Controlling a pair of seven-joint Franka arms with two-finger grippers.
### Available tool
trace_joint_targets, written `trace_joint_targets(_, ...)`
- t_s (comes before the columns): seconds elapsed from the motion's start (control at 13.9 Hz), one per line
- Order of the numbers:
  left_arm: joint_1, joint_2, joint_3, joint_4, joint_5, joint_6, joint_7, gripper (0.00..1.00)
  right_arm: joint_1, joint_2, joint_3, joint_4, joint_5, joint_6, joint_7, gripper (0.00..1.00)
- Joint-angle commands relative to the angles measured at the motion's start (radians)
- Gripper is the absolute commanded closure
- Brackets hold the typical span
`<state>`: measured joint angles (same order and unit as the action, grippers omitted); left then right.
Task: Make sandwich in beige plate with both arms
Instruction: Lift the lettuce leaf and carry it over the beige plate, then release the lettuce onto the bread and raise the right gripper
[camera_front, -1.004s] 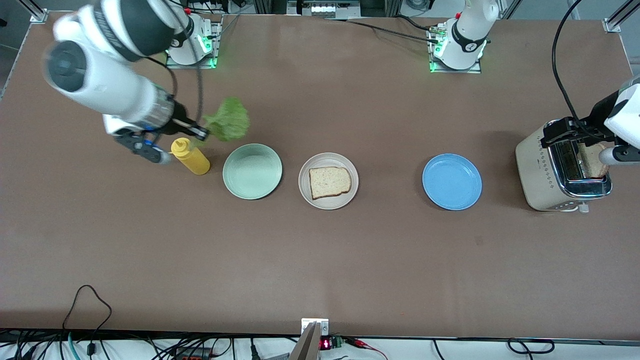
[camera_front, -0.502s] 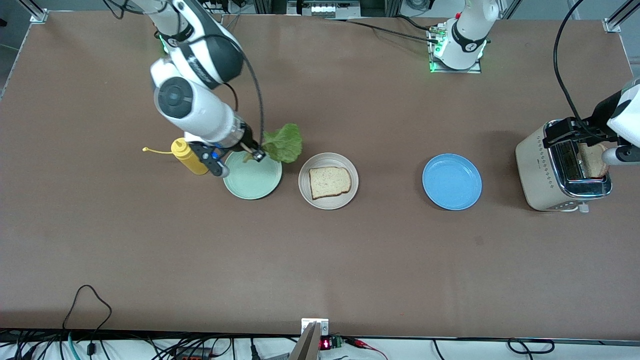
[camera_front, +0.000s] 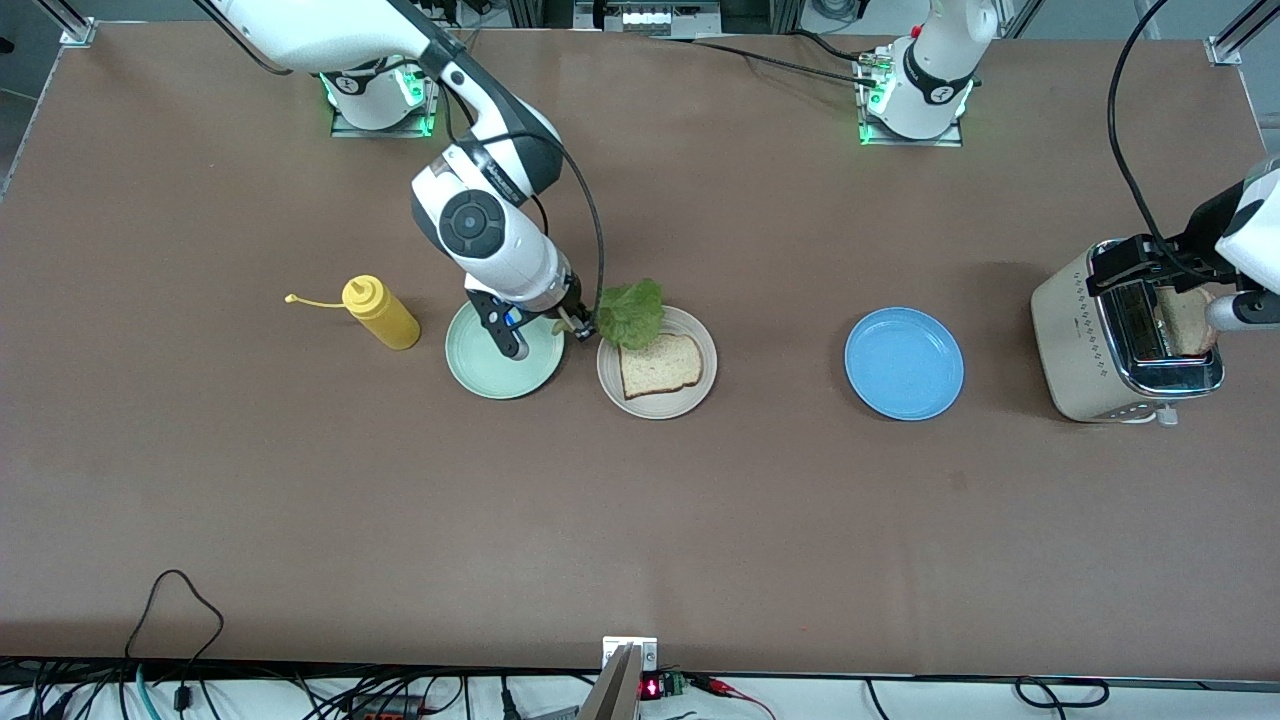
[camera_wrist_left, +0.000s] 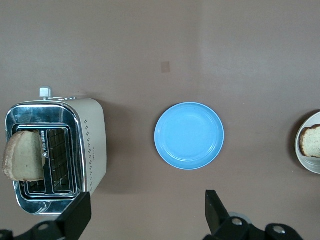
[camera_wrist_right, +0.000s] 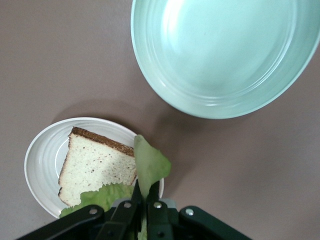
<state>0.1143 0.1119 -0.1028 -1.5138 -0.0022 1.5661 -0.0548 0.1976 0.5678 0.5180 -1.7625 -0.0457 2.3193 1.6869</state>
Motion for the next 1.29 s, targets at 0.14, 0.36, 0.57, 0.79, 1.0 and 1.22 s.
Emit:
trace_joint_targets(0.14,0.007,-0.011,0.002,-0.005,-0.007,0.000,0.018,0.00,0.049,0.063,-0.021,0.026,-0.048,0.072,0.105,1.00)
trace_joint_targets(0.36,0.007,-0.008,0.002,-0.005,-0.007,0.002,0.018,0.00,0.060,0.096,-0.033,0.032,-0.048,0.133,0.137,1.00)
trace_joint_targets(0.57,0.018,-0.008,0.002,-0.005,-0.007,0.002,0.018,0.00,0.112,0.148,-0.078,0.079,-0.058,0.163,0.116,1.00)
trace_joint_targets(0.79,0.024,-0.005,0.002,-0.005,-0.007,0.002,0.018,0.00,0.126,0.191,-0.084,0.130,-0.091,0.166,0.074,1.00)
trace_joint_targets(1.0,0.024,-0.005,0.002,-0.005,-0.007,0.002,0.018,0.00,0.135,0.201,-0.084,0.144,-0.089,0.170,0.016,1.00)
trace_joint_targets(1.22,0.024,-0.005,0.002,-0.005,-0.007,0.002,0.018,0.00,0.134,0.201,-0.088,0.144,-0.088,0.170,0.008,0.71)
